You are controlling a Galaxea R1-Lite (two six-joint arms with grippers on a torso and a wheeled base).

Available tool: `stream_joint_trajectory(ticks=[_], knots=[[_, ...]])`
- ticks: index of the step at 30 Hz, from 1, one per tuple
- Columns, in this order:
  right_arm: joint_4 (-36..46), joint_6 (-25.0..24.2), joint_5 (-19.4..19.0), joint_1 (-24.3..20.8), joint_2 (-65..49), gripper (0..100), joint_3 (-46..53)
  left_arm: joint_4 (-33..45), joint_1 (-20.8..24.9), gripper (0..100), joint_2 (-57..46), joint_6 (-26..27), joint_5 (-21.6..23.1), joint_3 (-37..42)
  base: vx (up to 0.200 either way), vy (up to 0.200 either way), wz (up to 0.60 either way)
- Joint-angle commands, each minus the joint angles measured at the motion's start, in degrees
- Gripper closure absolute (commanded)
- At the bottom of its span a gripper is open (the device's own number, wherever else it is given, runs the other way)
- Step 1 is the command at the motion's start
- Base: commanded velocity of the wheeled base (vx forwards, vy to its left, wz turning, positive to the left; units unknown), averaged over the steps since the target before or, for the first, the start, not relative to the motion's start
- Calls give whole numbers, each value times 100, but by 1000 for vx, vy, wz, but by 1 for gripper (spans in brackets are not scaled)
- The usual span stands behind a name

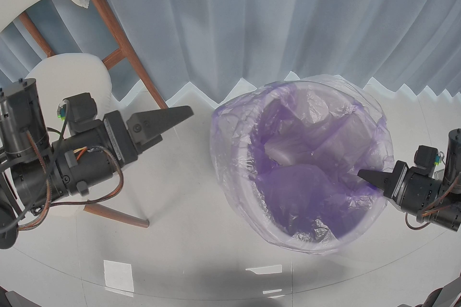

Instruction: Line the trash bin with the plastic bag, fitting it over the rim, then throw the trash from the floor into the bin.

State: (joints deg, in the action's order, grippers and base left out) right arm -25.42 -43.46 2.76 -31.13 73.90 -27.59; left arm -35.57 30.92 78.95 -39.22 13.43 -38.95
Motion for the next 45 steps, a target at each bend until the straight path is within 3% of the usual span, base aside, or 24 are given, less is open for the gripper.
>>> stream_joint_trajectory(ticks=[1,14,15,29,30,32,36,44,45], knots=[[28,-101,-91,-59,-482,100,175,15,301,0,578,-209,19,-262,0,0,0],[54,-75,-100,-305,-429,100,140,-11,512,0,1413,-236,-34,-974,0,0,0],[54,-75,-100,-297,-411,100,122,-20,512,100,1431,-227,-43,-974,0,0,0],[28,-251,-109,-253,-165,100,-317,-11,407,100,1439,-192,-271,-948,0,0,0],[37,-541,-109,-244,-77,100,-564,15,283,100,1448,-183,-324,-922,0,0,0],[37,-611,-109,-235,-42,100,-643,-2,134,100,1492,-174,-333,-922,0,0,0],[37,-620,-109,-209,10,100,-704,-29,-112,100,1510,-174,-324,-965,0,0,0],[37,-620,-109,-200,160,100,-731,-29,-165,100,1387,-165,-306,-904,0,0,0],[37,-620,-109,-200,204,100,-748,-29,-165,0,1369,-174,-315,-913,0,0,0]])
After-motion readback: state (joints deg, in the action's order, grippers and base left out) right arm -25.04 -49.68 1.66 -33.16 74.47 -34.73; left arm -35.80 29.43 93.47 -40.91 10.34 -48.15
